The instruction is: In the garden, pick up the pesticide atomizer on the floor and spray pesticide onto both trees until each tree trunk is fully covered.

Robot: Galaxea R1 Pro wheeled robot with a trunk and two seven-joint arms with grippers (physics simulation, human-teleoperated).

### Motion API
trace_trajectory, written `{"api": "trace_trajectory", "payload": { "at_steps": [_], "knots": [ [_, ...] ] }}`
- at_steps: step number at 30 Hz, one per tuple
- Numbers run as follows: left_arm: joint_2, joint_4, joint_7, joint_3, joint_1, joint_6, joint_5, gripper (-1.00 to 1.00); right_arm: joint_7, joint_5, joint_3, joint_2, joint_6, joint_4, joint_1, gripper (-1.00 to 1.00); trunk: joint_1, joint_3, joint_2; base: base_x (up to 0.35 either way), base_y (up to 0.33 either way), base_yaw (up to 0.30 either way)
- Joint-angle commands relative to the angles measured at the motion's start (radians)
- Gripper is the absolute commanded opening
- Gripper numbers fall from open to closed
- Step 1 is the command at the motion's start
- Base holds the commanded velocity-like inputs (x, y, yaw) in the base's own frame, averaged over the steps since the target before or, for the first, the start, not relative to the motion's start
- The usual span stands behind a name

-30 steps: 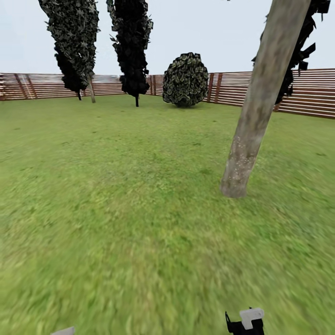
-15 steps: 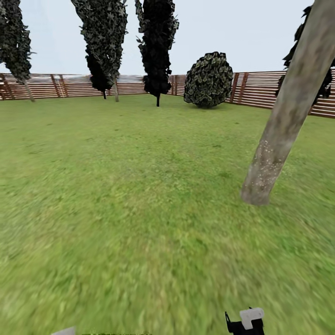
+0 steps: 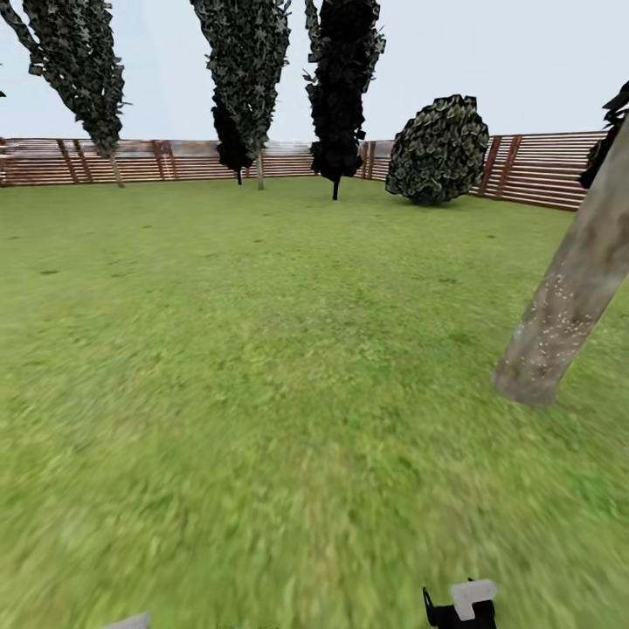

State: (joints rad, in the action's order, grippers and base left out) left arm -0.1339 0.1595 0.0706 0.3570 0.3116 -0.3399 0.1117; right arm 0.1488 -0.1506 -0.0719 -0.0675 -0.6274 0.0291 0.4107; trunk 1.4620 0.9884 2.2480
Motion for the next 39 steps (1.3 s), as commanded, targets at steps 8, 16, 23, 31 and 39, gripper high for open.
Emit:
{"api": "trace_trajectory", "payload": {
  "at_steps": [8,16,23,31,39],
  "knots": [
    [0.005,0.001,-0.001,0.0,0.0,0.001,0.001,-1.0,0.0,-0.001,0.0,0.0,0.001,0.0,-0.005,1.0,0.0,0.0,0.0,0.0,0.0,0.284],
    [0.007,0.002,-0.002,-0.001,0.0,0.002,0.003,-1.0,0.0,-0.001,0.0,0.0,0.001,0.0,-0.01,1.0,0.0,0.0,0.0,0.0,0.0,0.284],
    [0.007,0.0,-0.002,-0.001,0.0,0.003,0.003,-1.0,0.0,-0.001,0.0,0.0,0.001,0.0,-0.011,1.0,0.0,0.0,0.0,0.0,0.0,0.284],
    [0.005,-0.003,-0.001,-0.003,-0.001,0.004,0.003,-1.0,0.0,0.0,-0.002,0.0,0.0,0.0,-0.012,1.0,0.0,0.0,0.0,0.0,0.0,0.284],
    [0.004,-0.003,-0.002,-0.003,-0.002,0.005,0.003,-1.0,0.0,0.0,-0.001,0.0,0.0,0.0,-0.012,1.0,0.0,0.0,0.0,0.0,0.0,0.284]
  ]
}}
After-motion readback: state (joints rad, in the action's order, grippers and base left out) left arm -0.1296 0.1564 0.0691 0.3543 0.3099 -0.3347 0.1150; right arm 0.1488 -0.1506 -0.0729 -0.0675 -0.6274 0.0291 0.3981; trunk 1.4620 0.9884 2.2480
